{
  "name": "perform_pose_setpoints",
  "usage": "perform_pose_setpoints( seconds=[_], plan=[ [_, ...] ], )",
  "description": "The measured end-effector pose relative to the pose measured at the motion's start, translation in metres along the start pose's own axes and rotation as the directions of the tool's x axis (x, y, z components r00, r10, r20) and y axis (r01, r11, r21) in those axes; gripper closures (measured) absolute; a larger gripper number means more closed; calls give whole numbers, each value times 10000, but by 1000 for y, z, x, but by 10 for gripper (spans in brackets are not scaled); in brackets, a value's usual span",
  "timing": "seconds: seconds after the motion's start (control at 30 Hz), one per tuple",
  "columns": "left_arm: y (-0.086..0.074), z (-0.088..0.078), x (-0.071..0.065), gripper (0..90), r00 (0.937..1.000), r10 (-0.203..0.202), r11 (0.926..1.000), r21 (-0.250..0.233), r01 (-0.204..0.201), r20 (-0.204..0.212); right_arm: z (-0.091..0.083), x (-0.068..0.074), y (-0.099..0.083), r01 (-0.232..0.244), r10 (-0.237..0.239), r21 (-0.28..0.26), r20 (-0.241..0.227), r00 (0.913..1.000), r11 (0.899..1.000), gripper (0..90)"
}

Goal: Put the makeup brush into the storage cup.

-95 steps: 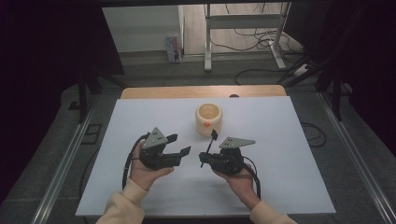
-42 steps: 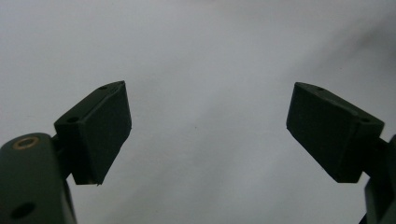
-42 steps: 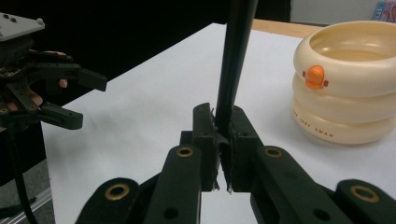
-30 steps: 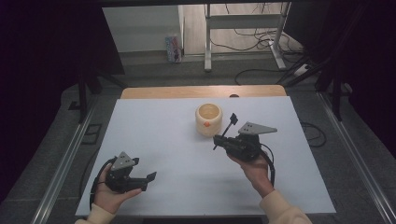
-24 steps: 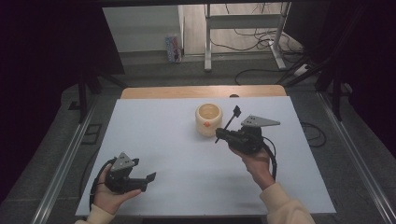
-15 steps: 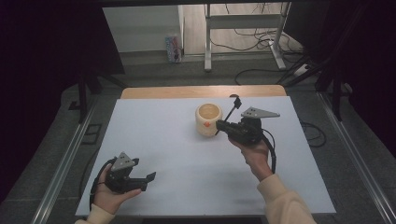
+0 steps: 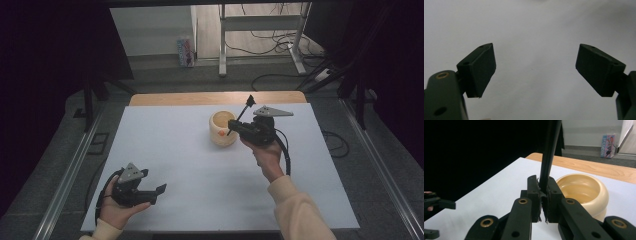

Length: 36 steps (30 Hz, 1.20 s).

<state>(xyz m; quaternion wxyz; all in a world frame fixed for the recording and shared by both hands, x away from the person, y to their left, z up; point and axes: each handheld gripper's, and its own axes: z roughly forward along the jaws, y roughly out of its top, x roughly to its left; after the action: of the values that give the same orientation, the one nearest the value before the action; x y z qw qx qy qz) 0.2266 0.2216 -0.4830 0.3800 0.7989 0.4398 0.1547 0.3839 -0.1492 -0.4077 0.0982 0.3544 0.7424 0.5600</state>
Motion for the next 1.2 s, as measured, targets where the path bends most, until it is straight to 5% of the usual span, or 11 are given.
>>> perform_pose_setpoints(
  seconds=[1.2],
  plan=[
    [1, -4, 1, 180, 9998, -87, 9994, -348, 93, 183, 27, -16, 28, 50, -51, 22, 670, 9977, 10000, 844]
  ],
)
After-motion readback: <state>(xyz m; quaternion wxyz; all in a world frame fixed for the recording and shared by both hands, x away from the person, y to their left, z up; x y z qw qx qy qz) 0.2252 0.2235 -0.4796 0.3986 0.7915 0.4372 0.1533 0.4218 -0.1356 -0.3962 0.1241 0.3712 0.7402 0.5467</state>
